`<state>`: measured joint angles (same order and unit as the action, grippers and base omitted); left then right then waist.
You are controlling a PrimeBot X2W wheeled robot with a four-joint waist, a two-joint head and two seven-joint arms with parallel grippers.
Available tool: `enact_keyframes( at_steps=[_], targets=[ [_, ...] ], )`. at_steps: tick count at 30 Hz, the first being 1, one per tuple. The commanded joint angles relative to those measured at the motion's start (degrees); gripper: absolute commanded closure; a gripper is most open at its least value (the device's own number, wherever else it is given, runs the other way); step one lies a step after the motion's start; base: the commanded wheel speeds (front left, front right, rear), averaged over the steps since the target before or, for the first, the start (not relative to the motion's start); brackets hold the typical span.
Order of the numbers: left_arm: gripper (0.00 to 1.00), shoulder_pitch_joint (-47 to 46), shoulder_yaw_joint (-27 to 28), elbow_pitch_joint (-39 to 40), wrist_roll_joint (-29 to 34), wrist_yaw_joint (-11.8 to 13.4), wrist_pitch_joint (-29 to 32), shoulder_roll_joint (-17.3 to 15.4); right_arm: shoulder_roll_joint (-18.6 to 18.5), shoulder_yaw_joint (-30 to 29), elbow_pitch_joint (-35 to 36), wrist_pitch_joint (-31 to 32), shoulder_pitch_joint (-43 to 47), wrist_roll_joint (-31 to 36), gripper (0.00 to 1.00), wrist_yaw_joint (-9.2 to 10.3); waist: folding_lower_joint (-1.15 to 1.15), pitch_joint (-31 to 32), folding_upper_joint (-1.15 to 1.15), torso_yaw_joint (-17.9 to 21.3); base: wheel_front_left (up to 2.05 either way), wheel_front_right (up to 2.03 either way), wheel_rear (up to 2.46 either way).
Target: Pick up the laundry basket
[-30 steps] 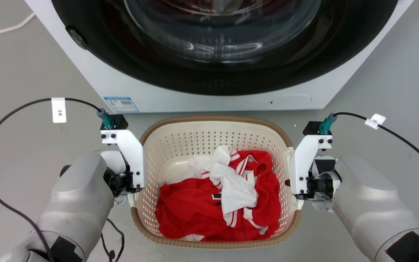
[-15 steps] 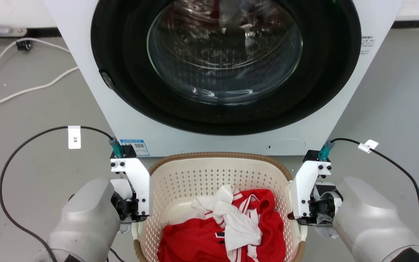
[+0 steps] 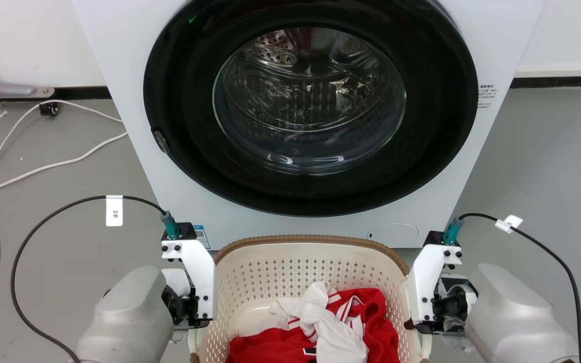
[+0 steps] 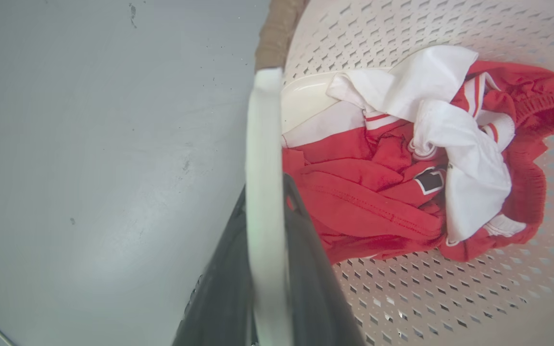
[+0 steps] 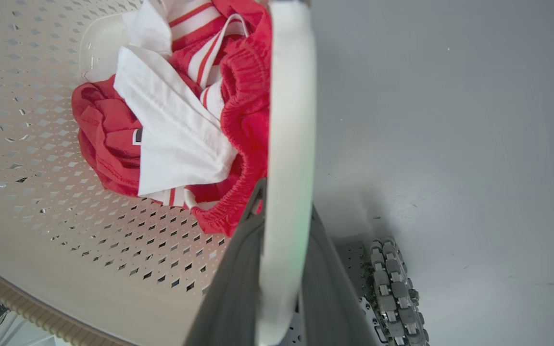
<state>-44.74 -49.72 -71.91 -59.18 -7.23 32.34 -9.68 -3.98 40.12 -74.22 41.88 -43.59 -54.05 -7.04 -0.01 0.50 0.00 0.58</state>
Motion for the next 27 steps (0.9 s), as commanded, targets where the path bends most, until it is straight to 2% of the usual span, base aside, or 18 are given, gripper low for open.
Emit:
enact_keyframes(
  at_steps=[1,27],
  targets=[
    [1.0,0.8,-0.2,0.4,-0.4,-0.4,-0.4,1.6,1.2,-0.4,0.7,0.0,0.7,-0.4,1.0,-0.82,0.01,0.4,0.0,0.0,0.0,0.0,0.0],
    [1.0,2.1,-2.2,0.3,-1.4,-0.4,-2.4,2.6,1.3,-2.9,0.7,-2.5,3.4,1.6,1.0,-0.82,0.01,2.7,0.0,-0.3,0.0,0.0,0.0]
  ],
)
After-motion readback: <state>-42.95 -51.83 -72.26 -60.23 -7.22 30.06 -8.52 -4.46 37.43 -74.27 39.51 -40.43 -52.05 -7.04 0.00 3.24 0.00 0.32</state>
